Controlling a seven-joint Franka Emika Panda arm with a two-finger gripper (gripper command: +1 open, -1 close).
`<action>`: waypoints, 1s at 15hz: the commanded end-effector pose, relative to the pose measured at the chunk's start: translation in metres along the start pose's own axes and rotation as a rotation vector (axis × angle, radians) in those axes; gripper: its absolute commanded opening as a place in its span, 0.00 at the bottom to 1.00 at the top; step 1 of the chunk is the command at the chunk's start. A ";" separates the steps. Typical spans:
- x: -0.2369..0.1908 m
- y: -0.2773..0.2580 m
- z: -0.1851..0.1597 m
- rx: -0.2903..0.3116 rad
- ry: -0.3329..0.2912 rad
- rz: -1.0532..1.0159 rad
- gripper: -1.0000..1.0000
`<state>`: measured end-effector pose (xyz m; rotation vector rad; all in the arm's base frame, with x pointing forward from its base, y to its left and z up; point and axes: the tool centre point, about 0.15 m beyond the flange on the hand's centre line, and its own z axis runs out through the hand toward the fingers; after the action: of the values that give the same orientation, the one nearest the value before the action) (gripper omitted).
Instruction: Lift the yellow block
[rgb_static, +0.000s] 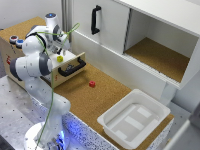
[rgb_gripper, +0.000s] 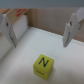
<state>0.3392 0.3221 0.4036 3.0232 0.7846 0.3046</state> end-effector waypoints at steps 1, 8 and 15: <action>0.010 -0.041 -0.005 0.049 -0.217 -0.411 1.00; 0.014 -0.007 0.030 0.115 -0.178 -0.912 1.00; -0.006 0.004 0.067 0.243 -0.058 -1.004 1.00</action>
<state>0.3527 0.3313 0.3620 2.3629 2.1060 -0.0449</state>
